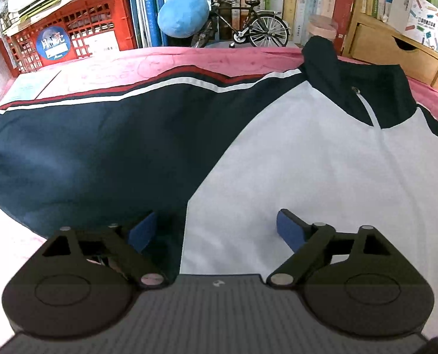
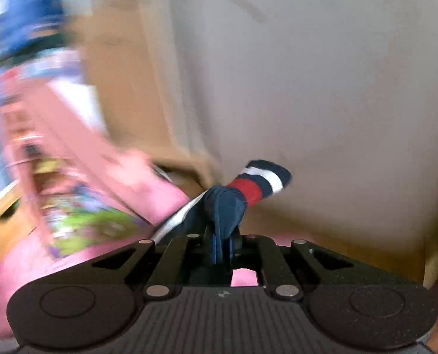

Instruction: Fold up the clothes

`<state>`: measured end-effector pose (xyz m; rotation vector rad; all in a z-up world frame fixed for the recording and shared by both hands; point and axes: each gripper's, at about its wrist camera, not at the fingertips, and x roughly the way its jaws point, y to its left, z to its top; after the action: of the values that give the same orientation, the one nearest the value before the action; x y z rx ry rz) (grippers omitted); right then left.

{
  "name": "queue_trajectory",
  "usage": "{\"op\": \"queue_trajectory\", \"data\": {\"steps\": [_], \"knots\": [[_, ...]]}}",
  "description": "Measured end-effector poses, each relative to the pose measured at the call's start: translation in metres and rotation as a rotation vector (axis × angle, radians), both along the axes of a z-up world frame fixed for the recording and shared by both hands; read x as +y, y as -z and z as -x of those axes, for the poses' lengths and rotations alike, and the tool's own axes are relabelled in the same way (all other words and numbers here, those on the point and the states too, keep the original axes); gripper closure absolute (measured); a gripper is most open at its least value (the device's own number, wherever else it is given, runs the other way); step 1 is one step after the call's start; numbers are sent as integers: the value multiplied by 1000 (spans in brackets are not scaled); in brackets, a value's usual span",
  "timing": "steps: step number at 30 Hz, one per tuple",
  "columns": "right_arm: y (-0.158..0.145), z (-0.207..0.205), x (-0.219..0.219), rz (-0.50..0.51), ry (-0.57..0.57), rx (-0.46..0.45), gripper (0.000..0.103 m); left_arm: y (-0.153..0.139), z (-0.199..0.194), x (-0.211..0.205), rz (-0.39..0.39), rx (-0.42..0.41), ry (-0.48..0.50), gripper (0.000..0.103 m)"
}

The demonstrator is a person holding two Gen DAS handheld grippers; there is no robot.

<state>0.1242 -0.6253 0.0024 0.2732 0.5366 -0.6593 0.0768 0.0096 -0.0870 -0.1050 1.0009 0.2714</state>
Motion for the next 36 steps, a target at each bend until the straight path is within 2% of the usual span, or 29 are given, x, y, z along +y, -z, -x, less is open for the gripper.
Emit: {"op": "queue_trajectory", "data": {"steps": [2,3,4,5,6,8,9,10,11,12,13,14,15,16,17,18,19,21,22,24,26,28,30,31,32,33,34,35,36], "knots": [[-19,-4,18,189,-112,-42,94,1,0,-1,-6,-3,-8,9],[-21,-7,18,232,-130,-50,91,1,0,-2,-8,-5,-13,8],[-16,-14,6,217,-125,-24,89,1,1,-2,-11,-5,-17,8],[-10,-20,-6,198,-114,4,75,0,0,-3,-17,-3,-19,8],[0,-24,-21,142,-45,65,56,0,-1,-5,-25,4,-19,8],[12,-25,-38,65,81,151,49,-7,-3,-10,-57,15,-11,11],[15,-22,-39,42,132,175,40,-13,-3,-15,-79,-7,12,12],[15,-15,-25,48,106,151,32,-21,-1,-22,-99,-47,49,12],[14,-8,-6,66,40,124,18,-29,0,-28,-116,-86,87,12],[13,-2,15,80,-30,99,14,-33,0,-34,-125,-115,126,12],[14,2,48,68,-151,92,14,-37,-2,-41,-129,-134,166,12],[15,7,81,53,-273,86,20,-38,-5,-47,-130,-149,202,12],[17,10,115,10,-403,96,40,-37,-8,-52,-126,-158,231,12],[25,11,153,-42,-533,125,52,-34,-13,-57,-124,-165,257,17],[33,11,191,-94,-662,153,67,-30,-20,-61,-123,-171,283,20],[41,12,229,-143,-789,180,74,-27,-27,-66,-122,-177,309,26],[47,10,264,-156,-890,192,75,-22,-35,-70,-122,-181,331,30],[60,5,333,-176,-1087,213,76,-11,-56,-72,-131,-188,354,30],[67,-5,359,-145,-1136,209,76,-4,-67,-71,-146,-198,352,31],[82,-26,388,-90,-1169,205,80,9,-90,-69,-175,-216,349,30],[87,-48,401,43,-1165,125,82,20,-114,-66,-205,-236,342,22],[89,-99,387,80,-1115,91,82,23,-137,-63,-259,-237,308,22],[92,-142,372,78,-1034,82,57,22,-156,-53,-263,-230,256,14],[93,-160,364,62,-981,88,67,20,-164,-46,-236,-216,232,13],[93,-177,357,69,-927,91,67,15,-167,-40,-217,-212,214,13],[90,-188,350,53,-853,120,66,8,-165,-37,-210,-217,198,21],[85,-190,344,34,-797,128,68,-1,-159,-36,-204,-237,190,27],[79,-190,339,17,-747,132,69,-10,-149,-37,-198,-276,192,29],[72,-178,337,16,-765,89,69,-18,-138,-39,-182,-313,207,29]]}}
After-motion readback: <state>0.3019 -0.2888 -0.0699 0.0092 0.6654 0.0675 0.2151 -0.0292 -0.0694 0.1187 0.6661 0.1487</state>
